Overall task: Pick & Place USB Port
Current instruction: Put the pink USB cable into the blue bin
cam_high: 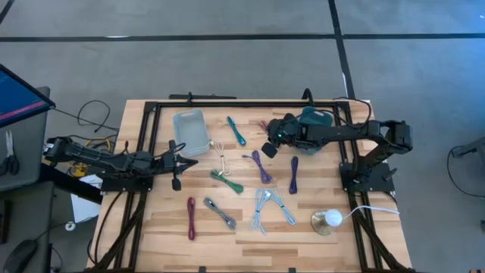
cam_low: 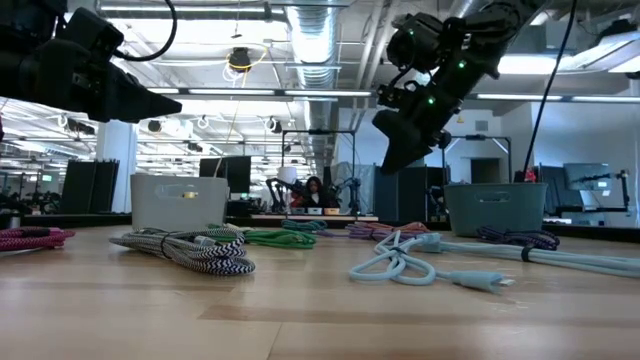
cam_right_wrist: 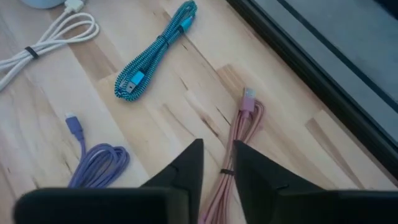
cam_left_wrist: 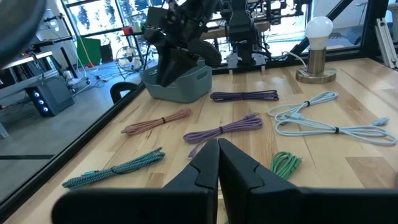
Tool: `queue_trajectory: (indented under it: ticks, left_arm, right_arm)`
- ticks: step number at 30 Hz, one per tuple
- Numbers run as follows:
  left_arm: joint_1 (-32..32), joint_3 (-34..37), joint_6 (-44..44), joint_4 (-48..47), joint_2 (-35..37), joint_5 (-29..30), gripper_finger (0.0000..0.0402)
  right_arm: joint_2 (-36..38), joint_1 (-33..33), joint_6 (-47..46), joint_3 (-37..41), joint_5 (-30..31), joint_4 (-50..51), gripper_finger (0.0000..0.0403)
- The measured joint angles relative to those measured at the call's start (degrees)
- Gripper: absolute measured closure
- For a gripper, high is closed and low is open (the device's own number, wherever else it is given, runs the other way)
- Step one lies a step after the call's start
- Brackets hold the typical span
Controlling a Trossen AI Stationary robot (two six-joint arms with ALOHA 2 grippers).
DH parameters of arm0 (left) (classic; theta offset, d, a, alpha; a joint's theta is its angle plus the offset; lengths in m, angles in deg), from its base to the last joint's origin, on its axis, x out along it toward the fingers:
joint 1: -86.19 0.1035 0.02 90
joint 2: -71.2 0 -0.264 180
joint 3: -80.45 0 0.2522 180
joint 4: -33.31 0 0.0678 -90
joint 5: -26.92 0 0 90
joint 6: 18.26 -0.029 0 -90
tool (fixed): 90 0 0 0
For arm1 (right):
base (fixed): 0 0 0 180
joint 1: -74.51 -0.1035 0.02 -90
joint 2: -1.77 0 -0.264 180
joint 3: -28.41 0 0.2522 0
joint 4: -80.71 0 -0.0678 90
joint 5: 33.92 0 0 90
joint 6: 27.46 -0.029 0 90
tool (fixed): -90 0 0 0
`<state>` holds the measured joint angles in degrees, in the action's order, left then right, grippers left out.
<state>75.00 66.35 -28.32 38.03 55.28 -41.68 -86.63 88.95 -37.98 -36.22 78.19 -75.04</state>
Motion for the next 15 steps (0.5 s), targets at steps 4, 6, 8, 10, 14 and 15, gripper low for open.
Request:
queue_trajectory:
  ticks: [4, 6, 8, 10, 14, 15]
  left_arm:
    - [0.0, 0.0, 0.0, 0.0, 0.0, 0.0, 0.0396]
    - [0.0, 0.0, 0.0, 0.0, 0.0, 0.0, 0.0396]
    - [0.0, 0.0, 0.0, 0.0, 0.0, 0.0, 0.0395]
    - [0.0, 0.0, 0.0, 0.0, 0.0, 0.0, 0.0393]
    - [0.0, 0.0, 0.0, 0.0, -0.3, 0.0, 0.0395]
    - [0.0, 0.0, 0.0, 0.0, -0.3, 0.0, 0.0395]
  right_arm:
    - [0.0, 0.0, -0.7, 0.0, 0.1, 0.1, 0.0282]
    - [-0.6, 0.0, -1.6, 0.0, 0.2, 0.0, 0.026]
    - [-1.9, 0.0, -1.8, 0.0, -0.3, 0.7, 0.0237]
    - [-3.8, 0.0, -2.0, 0.1, -1.7, 0.3, 0.0215]
    - [-9.2, -0.1, -2.6, 0.2, -2.2, -0.4, 0.0188]
    - [-10.4, -0.2, -2.6, 0.1, -2.0, -1.3, 0.0186]
